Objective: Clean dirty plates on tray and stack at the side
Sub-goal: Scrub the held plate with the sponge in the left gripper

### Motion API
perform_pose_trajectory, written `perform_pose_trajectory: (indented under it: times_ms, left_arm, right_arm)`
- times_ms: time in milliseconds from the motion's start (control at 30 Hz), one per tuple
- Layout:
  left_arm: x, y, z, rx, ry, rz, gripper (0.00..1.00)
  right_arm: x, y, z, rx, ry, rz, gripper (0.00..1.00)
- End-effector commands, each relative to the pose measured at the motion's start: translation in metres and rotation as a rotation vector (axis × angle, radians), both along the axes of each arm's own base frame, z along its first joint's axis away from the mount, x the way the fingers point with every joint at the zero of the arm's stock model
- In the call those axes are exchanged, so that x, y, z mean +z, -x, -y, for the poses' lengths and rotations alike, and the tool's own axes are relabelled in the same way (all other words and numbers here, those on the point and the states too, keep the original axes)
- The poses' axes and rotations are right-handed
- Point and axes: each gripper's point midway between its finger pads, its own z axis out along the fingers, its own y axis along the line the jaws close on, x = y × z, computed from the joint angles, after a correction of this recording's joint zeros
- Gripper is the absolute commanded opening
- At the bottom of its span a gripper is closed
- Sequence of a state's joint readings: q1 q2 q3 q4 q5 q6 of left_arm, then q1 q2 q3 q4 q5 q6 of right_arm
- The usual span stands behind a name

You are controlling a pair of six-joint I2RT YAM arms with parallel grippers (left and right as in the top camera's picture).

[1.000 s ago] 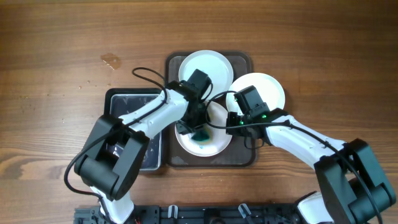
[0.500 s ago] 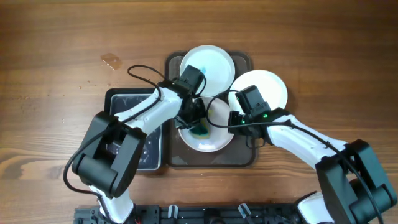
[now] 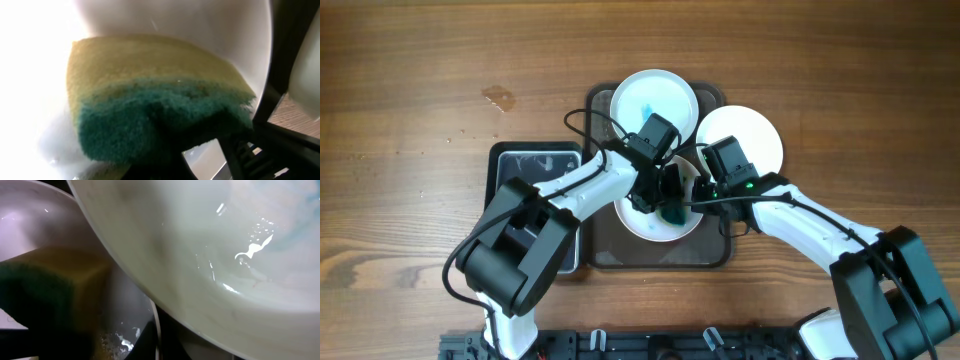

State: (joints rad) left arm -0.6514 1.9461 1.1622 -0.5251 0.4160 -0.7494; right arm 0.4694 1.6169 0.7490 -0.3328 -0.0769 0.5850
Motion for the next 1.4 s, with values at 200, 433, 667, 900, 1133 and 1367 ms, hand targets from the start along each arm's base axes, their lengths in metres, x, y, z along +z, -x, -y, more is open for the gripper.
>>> perform_pose_trajectory:
  times_ms: [200, 433, 667, 900, 1133, 1367]
  left_arm:
    - [-0.02, -0.002, -0.135, 0.144, -0.515, -0.01, 0.04]
    - [0.004, -0.024, -0.157, 0.17, -0.608, 0.141, 0.04]
    - [0.013, -0.015, -0.057, 0.094, -0.103, 0.031, 0.04]
    - [0.003, 0.015, -0.019, 0.011, -0.006, -0.015, 0.04]
    - [-0.012, 0.01, -0.013, -0.085, 0.023, 0.066, 0.04]
    - [-0.01, -0.049, -0.044, 0.048, -0.013, 0.212, 0.04]
  right_arm:
    - [-0.015, 0.01, 0.004, 0.012, 0.042, -0.04, 0.04]
    - [-0.015, 0.011, 0.005, 0.015, 0.044, -0.041, 0.04]
    - [-0.016, 0.012, 0.006, 0.048, 0.057, -0.041, 0.04]
    - [-0.016, 0.013, 0.006, 0.064, 0.063, -0.041, 0.05]
    - [-0.016, 0.014, 0.006, 0.064, 0.064, -0.043, 0.04]
    - [-0.017, 0.016, 0.007, 0.068, 0.069, -0.051, 0.04]
